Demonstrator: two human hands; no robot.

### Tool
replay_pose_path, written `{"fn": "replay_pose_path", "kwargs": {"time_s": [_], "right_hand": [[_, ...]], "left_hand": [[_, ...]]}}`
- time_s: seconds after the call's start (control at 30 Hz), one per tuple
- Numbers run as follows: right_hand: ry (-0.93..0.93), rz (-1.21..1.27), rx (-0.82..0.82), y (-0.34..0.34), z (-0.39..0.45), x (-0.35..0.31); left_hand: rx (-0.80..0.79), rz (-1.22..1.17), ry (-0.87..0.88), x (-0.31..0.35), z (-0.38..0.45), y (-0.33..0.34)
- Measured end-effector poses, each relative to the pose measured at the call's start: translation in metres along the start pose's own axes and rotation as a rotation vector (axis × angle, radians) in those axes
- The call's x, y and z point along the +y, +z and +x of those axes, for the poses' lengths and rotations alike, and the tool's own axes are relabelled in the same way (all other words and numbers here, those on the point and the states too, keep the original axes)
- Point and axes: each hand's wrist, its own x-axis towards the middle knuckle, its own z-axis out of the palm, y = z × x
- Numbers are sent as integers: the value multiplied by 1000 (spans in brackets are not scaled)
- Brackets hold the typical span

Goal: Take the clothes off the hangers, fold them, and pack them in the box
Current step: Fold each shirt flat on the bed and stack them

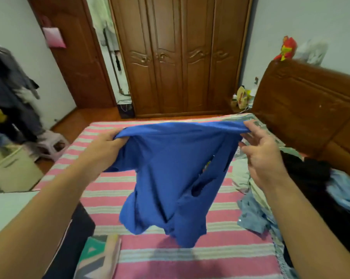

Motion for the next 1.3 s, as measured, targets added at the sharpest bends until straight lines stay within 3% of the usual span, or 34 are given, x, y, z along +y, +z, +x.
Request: {"fn": "replay_pose_path", "kwargs": {"time_s": [0.2, 0.37, 0.47, 0.5, 0.53, 0.63, 0.67, 0.77, 0.83, 0.93, 1.0, 1.07, 1.13, 1.3], "right_hand": [[-237, -524, 85, 39, 1, -17], [-348, -827, -125, 38, 20, -79], [-193, -1124, -472, 27, 38, -114], [-127, -1217, -545, 24, 47, -118], [-108, -1253, -512, 23, 58, -119], [-232, -1215, -105, 29, 72, -110], [-225, -1117, -111, 32, 60, -105], [-97, -566, -395, 31, -23, -70], [49, -365, -516, 32, -88, -32], [225, -281, -419, 40, -125, 16], [195, -229, -222, 43, -122, 25], [135, -270, -46, 40, -115, 25], [62, -489, 46, 29, -103, 31], [-24, -880, 61, 3, -86, 71]], "left_hand": [[73, -231, -63, 21, -1, -46], [119, -315, -135, 48, -9, -61], [35, -330, -260, 60, -15, -66], [-4, -355, -315, 63, -17, -66], [-33, -388, -374, 69, -19, -64], [-50, -596, -439, 90, -26, -41], [-44, -676, -433, 99, -29, -28], [-118, -818, -383, 112, -29, 11], [-183, -816, -383, 115, -26, 37], [-292, -749, -444, 127, -29, 81], [-387, -649, -450, 130, -33, 106], [-435, -575, -460, 130, -37, 122], [-422, -531, -470, 126, -37, 128], [-412, -556, -508, 117, -40, 117]]}}
